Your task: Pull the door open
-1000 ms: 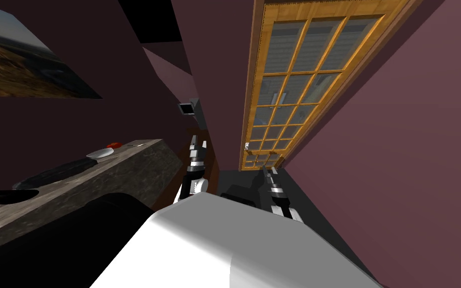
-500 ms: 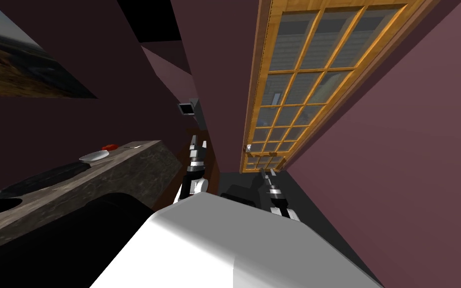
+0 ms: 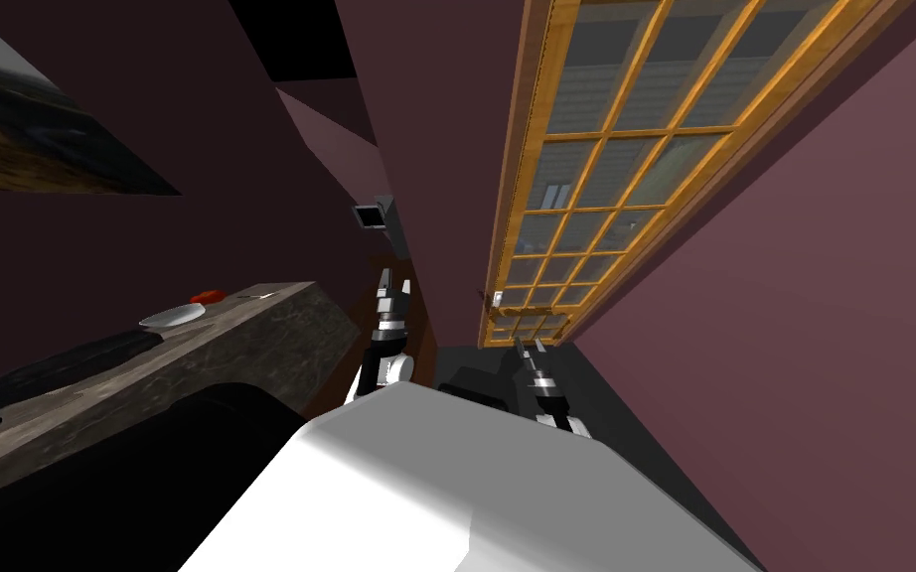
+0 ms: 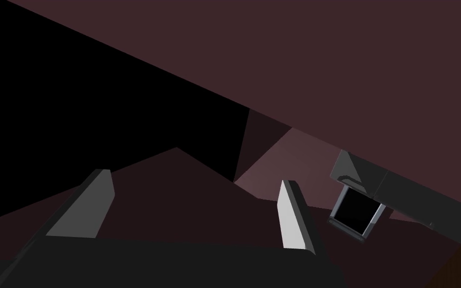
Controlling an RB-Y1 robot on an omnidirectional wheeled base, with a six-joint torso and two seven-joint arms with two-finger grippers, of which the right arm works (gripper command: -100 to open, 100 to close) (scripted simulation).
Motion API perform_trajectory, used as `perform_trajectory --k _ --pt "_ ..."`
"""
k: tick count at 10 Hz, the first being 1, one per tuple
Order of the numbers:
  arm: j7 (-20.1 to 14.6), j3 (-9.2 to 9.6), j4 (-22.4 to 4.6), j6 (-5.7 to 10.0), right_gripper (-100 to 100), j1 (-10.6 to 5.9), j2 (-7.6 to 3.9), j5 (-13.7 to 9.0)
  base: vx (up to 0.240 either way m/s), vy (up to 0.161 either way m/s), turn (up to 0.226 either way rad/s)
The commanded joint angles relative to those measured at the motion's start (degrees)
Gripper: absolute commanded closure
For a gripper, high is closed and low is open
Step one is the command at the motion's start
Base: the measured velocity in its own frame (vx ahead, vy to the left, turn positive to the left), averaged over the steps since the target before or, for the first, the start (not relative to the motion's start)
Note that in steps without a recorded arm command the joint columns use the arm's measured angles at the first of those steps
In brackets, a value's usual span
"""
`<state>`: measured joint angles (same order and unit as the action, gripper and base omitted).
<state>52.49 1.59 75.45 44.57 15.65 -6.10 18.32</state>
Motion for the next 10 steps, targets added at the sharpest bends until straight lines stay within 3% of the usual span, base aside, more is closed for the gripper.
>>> perform_trajectory --k 1,7,10 --pt "1.5 -0.21 -2.3 0.74 -100 -0.74 -0.04 0.3 0.099 0.051 0.001" --pt "7.4 -0.57 -9.9 2.42 -100 -2.71 0.12 1.8 0.125 0.047 -0.004" --pt "9.3 -0.69 -12.4 2.97 -100 -3.36 0.21 2.4 0.116 0.026 -0.006"
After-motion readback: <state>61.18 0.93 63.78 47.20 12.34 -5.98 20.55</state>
